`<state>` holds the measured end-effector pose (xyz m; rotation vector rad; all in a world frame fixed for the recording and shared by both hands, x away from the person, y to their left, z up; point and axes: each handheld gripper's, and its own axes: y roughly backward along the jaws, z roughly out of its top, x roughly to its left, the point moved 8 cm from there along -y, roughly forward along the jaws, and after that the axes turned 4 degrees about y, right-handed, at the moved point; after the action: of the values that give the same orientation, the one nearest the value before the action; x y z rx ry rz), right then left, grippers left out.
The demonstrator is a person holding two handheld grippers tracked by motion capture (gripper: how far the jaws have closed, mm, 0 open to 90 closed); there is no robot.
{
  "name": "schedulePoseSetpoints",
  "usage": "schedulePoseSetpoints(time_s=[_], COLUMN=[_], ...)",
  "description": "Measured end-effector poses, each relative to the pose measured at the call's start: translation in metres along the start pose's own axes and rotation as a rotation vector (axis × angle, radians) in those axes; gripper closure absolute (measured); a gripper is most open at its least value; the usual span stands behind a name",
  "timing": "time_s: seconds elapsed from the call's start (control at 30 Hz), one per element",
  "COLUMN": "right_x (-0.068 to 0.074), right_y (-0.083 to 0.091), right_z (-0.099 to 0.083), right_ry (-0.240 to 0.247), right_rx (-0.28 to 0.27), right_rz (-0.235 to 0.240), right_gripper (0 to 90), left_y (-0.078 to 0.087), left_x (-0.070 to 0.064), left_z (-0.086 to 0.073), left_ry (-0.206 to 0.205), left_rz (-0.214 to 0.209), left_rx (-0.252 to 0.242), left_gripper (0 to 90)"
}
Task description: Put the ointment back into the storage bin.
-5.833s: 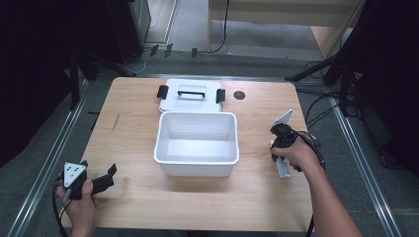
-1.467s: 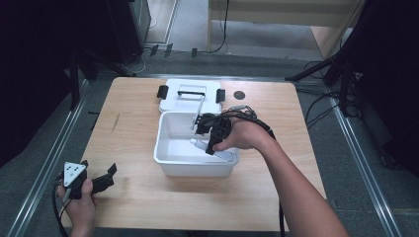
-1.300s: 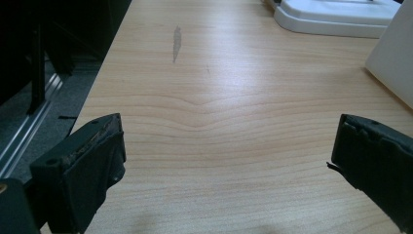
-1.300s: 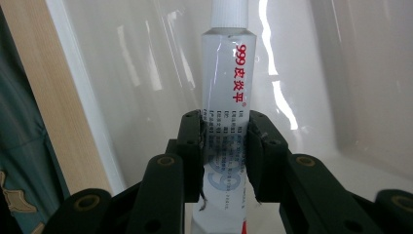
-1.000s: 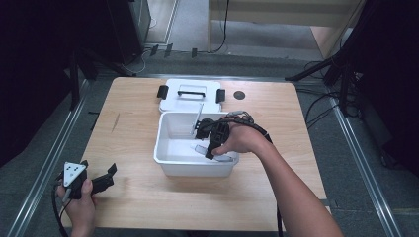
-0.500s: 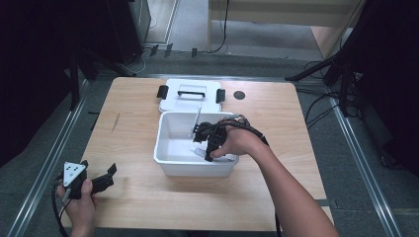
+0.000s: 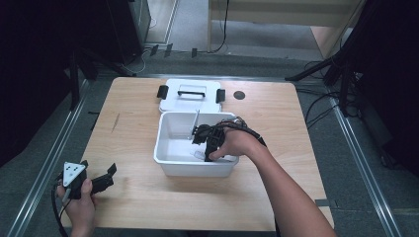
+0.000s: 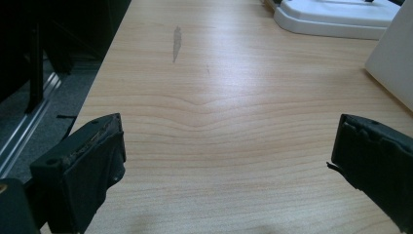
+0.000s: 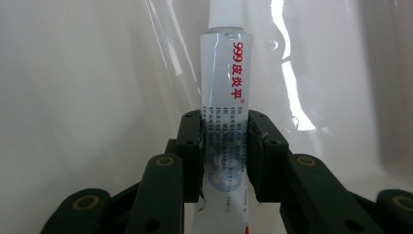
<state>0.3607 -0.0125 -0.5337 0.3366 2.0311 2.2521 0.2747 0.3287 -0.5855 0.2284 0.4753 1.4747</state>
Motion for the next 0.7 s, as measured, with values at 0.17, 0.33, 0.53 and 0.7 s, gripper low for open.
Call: schedulePoseSetpoints(time_s=[0.17, 0.33, 0.53, 0.7], right_x=[-0.002, -0.003, -0.003, -0.005], right_y=[-0.001, 0.002, 0.009, 0.023], right_z=[0.000, 0.000, -0.001, -0.004], right_ry=[-0.001, -0.023, -0.045, -0.041], right_rx=[-0.010, -0.026, -0.045, -0.059], right_rz=[0.008, 0.001, 0.005, -0.005], right_gripper=[69.1, 66.9, 74.5, 76.7], left_y=[0.000, 0.000, 0.000, 0.000], left_x=[0.000, 0.000, 0.000, 0.000], left_z=[0.000, 0.000, 0.000, 0.000], left_ry=[0.000, 0.000, 0.002, 0.001], left_rz=[0.000, 0.001, 0.001, 0.002], left_rx=[0.000, -0.001, -0.001, -0.004], left_gripper=[0.0, 0.0, 0.0, 0.0])
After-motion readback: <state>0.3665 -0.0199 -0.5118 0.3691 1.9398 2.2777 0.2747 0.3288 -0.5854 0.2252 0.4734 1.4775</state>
